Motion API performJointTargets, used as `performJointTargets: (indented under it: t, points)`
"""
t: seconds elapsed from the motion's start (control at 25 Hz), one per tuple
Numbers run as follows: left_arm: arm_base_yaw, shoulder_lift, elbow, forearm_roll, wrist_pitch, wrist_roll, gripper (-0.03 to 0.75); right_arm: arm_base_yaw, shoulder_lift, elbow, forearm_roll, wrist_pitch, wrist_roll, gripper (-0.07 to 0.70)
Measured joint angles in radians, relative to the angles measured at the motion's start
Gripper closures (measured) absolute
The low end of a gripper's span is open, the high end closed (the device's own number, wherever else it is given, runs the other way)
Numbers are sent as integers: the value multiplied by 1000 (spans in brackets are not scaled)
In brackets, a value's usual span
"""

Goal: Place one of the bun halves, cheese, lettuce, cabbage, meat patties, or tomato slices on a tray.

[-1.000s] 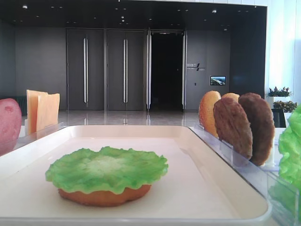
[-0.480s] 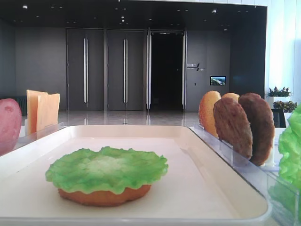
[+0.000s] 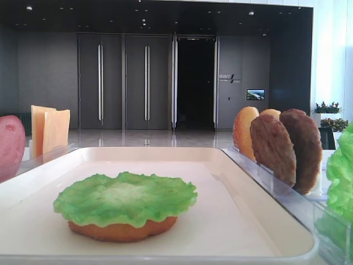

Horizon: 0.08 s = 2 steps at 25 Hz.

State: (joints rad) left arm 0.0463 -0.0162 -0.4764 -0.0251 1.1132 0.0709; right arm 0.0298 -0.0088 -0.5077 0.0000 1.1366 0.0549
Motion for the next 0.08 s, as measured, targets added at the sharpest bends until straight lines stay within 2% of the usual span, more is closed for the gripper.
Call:
performJointTargets:
  t: [0.08]
  points:
    - [0,0,0,0,0,0,181,0,0,0,0,0,0,198]
